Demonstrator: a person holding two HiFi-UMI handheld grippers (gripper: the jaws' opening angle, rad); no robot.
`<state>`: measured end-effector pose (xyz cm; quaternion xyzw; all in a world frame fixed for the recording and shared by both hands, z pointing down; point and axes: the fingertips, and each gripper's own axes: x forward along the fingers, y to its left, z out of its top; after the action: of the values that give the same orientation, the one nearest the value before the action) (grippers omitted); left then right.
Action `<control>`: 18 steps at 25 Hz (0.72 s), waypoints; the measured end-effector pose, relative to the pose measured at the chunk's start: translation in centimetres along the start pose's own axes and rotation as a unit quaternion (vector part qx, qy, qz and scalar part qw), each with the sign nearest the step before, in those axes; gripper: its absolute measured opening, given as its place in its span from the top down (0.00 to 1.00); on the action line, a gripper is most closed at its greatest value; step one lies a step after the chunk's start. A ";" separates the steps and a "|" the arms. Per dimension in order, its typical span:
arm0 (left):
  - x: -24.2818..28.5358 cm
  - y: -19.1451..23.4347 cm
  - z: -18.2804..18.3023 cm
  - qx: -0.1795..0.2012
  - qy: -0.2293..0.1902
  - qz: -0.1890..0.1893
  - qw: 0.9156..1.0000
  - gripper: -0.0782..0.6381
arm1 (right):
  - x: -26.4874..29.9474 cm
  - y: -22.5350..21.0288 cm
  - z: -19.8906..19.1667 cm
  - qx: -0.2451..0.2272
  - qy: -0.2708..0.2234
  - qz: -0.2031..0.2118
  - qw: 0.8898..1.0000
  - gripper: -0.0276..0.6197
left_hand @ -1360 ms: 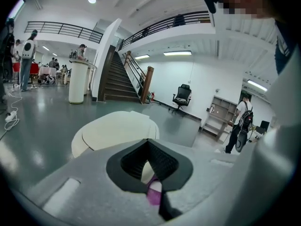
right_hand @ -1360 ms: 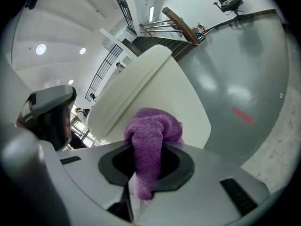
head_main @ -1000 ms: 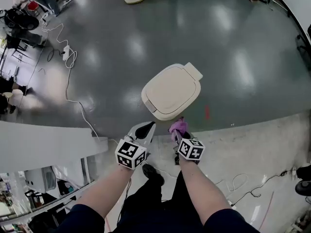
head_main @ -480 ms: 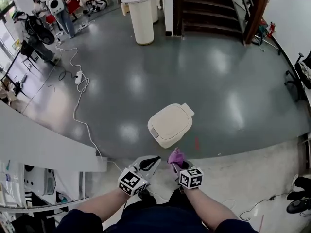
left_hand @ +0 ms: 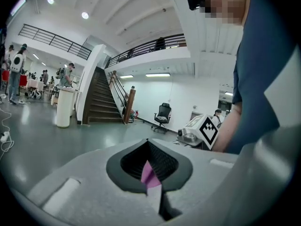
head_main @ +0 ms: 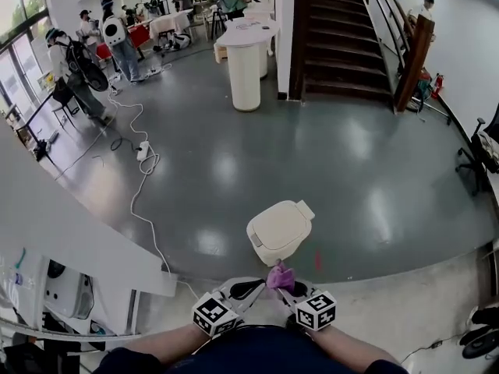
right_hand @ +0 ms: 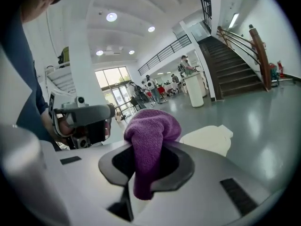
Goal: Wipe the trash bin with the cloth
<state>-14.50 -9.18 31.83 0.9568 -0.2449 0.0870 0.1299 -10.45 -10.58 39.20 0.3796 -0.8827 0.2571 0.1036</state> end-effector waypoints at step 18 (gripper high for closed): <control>-1.4 -4.2 7.0 0.062 -0.066 -0.017 0.996 0.91 | -5.4 6.7 9.3 -0.128 -0.088 0.038 0.987 0.84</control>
<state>-12.94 -7.02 23.98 0.9708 -0.2306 0.0369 0.0556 -11.46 -8.31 26.78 0.3505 -0.9278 0.1111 0.0637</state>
